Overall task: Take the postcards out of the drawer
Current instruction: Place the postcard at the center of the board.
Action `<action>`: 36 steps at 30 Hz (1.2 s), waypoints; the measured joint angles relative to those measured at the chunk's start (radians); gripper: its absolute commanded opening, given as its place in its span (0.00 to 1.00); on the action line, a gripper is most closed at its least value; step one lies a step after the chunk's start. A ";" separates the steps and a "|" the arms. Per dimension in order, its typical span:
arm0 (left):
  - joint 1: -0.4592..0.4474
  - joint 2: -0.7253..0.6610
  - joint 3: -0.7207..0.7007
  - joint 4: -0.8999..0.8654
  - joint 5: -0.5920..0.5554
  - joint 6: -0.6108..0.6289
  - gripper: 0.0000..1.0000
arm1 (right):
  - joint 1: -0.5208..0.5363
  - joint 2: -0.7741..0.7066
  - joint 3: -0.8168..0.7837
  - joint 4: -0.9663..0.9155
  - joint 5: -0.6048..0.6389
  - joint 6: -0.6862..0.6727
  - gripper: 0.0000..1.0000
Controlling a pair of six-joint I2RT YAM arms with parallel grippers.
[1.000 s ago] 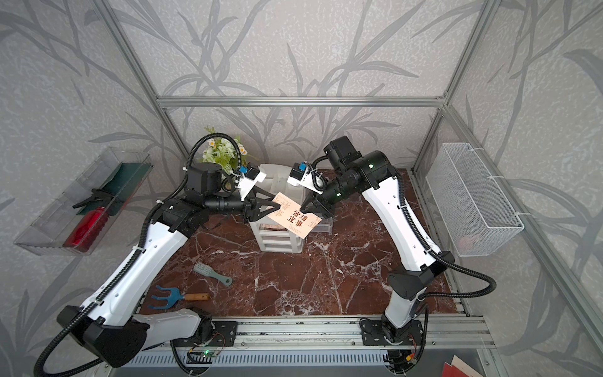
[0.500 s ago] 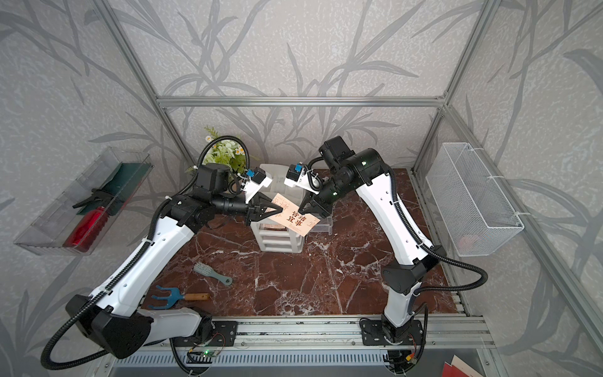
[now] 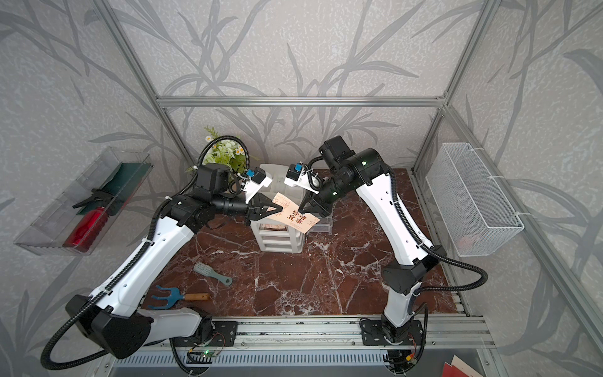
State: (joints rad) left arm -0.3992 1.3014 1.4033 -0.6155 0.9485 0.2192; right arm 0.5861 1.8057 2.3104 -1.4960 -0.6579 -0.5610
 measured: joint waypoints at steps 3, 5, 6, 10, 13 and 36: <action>0.000 0.000 0.000 0.013 -0.011 -0.015 0.00 | -0.013 0.000 0.000 0.038 0.007 0.045 0.30; 0.000 0.000 -0.004 0.036 -0.035 -0.036 0.00 | -0.033 0.000 0.000 0.079 0.006 0.097 0.34; -0.001 0.000 -0.006 0.050 -0.049 -0.052 0.00 | -0.047 0.000 0.000 0.097 0.003 0.123 0.36; -0.001 0.000 -0.010 0.149 -0.131 -0.180 0.00 | -0.109 -0.013 -0.020 0.202 0.014 0.254 0.42; -0.005 0.000 -0.010 0.233 -0.187 -0.285 0.00 | -0.135 -0.061 -0.101 0.307 0.042 0.381 0.44; -0.018 0.079 -0.018 0.642 -0.207 -0.672 0.00 | -0.292 -0.360 -0.805 1.185 -0.108 0.997 0.54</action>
State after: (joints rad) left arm -0.4171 1.3804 1.3853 0.0261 0.7418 -0.4526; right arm 0.2943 1.4452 1.5059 -0.3107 -0.7654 0.4358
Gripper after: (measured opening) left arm 0.048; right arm 0.544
